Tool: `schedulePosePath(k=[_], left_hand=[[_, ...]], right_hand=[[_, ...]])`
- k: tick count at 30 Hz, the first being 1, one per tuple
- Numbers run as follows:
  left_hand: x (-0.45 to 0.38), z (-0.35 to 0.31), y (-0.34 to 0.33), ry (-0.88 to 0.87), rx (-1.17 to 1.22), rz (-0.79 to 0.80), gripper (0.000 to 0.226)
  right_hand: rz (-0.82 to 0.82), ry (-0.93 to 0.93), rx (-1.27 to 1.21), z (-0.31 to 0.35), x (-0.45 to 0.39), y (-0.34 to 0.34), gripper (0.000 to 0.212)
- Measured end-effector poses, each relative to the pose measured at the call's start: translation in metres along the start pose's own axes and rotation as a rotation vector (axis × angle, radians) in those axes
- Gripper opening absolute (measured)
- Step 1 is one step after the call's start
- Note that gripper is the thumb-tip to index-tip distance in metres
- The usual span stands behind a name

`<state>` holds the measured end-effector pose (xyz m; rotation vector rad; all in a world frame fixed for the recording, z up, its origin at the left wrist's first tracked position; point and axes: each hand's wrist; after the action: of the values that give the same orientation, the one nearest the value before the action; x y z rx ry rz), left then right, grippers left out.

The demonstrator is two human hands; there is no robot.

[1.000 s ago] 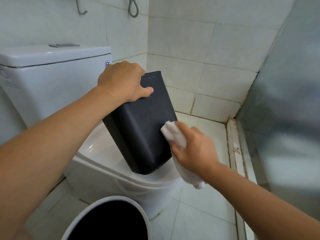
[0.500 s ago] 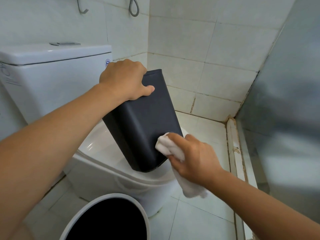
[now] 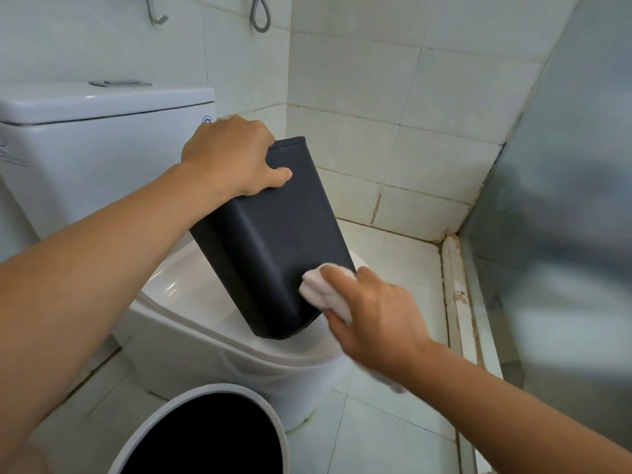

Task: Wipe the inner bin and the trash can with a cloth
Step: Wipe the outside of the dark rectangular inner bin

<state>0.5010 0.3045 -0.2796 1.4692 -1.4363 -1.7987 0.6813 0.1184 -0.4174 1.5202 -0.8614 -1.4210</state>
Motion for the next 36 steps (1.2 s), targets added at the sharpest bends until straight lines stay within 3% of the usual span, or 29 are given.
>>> schedulePosePath(k=[2,9,15,20,24,28,32,36], left_hand=[[0.000,-0.003,0.000,-0.012,0.007,-0.001,0.047],[0.002,-0.007,0.002,0.008,0.012,-0.011,0.047],[0.001,-0.004,0.001,0.027,0.010,-0.004,0.045],[0.000,-0.002,0.001,0.039,0.020,-0.002,0.044],[-0.001,0.004,-0.001,0.051,0.004,0.005,0.045],[-0.001,0.003,0.000,0.034,-0.004,0.008,0.044],[-0.002,-0.007,-0.004,-0.001,-0.022,-0.004,0.046],[-0.002,-0.006,-0.004,-0.009,-0.050,-0.027,0.048]], right_hand=[[0.022,0.025,-0.033,-0.001,0.006,0.000,0.040],[-0.039,-0.313,-0.044,-0.055,-0.031,-0.013,0.031],[0.014,-0.161,-0.138,-0.024,-0.008,-0.011,0.040],[-0.046,-0.339,-0.137,-0.060,-0.032,-0.024,0.032],[-0.068,-0.344,-0.127,-0.066,-0.040,-0.029,0.030],[-0.147,-0.327,-0.165,-0.066,-0.053,-0.025,0.037],[-0.330,-0.229,-0.180,-0.055,-0.073,-0.011,0.040],[-0.302,-0.171,-0.180,-0.038,-0.081,-0.007,0.047]])
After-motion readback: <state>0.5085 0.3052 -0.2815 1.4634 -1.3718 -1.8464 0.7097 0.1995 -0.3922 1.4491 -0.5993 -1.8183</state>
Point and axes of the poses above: each hand's wrist, its own x-axis away from the middle knuckle, its own y-axis out of the back of the hand, z = x × y, and after that the axes turned 3 degrees about y, right-handed
